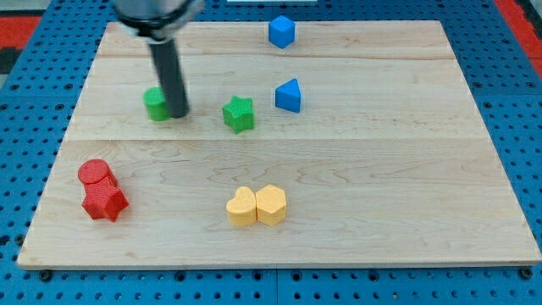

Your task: Move the green star left to the blue triangle

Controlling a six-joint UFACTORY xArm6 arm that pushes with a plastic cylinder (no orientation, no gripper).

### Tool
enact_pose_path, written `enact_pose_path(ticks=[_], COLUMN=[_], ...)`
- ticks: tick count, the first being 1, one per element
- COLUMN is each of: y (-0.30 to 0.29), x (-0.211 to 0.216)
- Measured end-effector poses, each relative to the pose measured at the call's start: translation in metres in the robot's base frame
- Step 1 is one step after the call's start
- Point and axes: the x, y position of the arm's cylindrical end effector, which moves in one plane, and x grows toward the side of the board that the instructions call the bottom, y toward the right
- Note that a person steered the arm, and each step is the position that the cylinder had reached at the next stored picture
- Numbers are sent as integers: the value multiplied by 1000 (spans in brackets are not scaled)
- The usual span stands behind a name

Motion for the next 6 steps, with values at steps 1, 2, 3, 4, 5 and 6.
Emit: enact_pose_path(ticks=[1,2,3,4,5,6], y=[1,40,92,92,92,92], x=[5,68,71,45,21,8])
